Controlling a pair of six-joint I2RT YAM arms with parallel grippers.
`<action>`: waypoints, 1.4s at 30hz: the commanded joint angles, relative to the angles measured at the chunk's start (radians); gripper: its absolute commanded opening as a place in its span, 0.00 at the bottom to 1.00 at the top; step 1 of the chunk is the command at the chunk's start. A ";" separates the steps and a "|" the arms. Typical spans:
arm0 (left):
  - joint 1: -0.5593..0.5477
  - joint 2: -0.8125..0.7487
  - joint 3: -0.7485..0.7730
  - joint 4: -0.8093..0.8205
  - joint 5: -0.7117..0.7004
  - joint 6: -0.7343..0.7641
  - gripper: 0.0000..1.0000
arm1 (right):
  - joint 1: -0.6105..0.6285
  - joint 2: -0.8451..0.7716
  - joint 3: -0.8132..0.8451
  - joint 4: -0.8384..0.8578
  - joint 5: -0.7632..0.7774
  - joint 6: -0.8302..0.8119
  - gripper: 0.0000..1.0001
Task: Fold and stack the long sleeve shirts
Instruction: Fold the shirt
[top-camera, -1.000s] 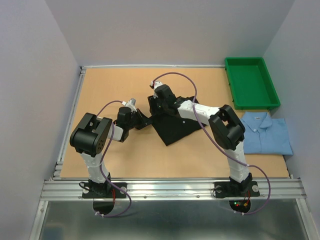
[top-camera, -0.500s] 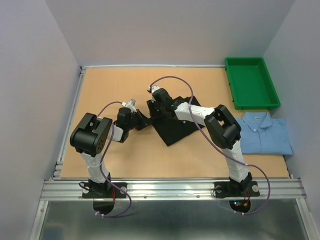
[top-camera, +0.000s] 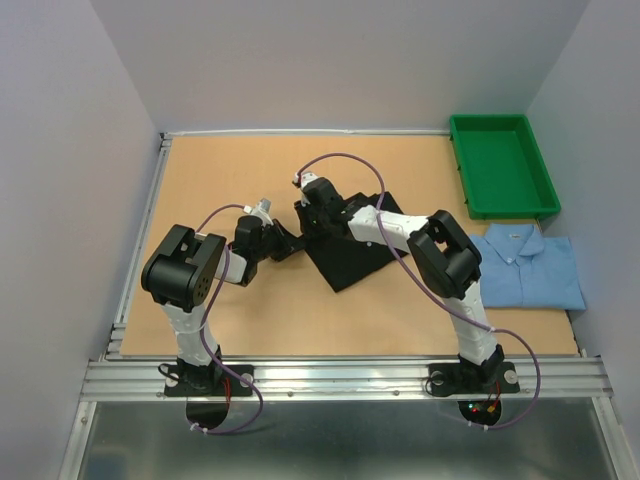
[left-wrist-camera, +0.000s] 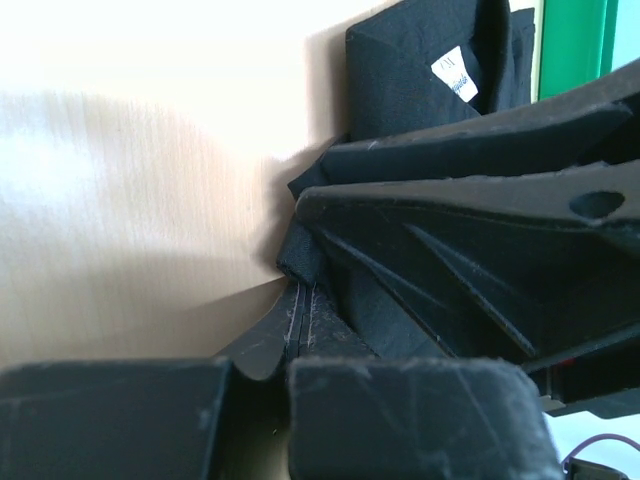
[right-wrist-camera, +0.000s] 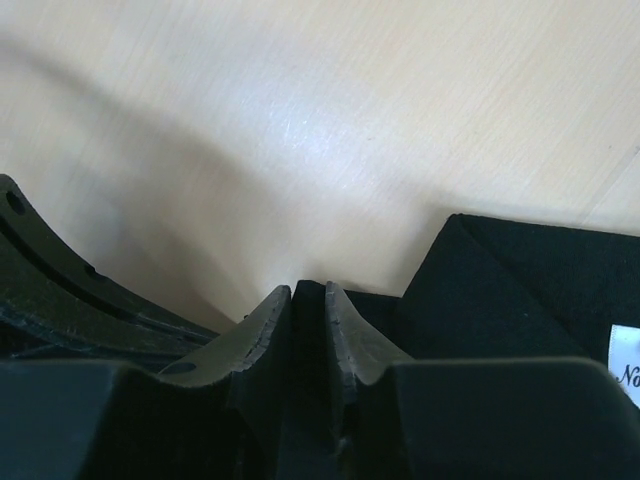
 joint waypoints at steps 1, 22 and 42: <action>-0.002 0.003 -0.019 0.044 0.011 -0.003 0.00 | 0.010 -0.013 0.027 0.019 -0.001 -0.013 0.18; -0.002 0.012 -0.016 0.048 0.013 -0.018 0.00 | 0.038 -0.109 -0.006 0.021 -0.095 0.002 0.01; 0.014 -0.121 -0.058 -0.118 -0.087 -0.012 0.65 | 0.030 -0.149 -0.001 0.029 0.035 -0.001 0.49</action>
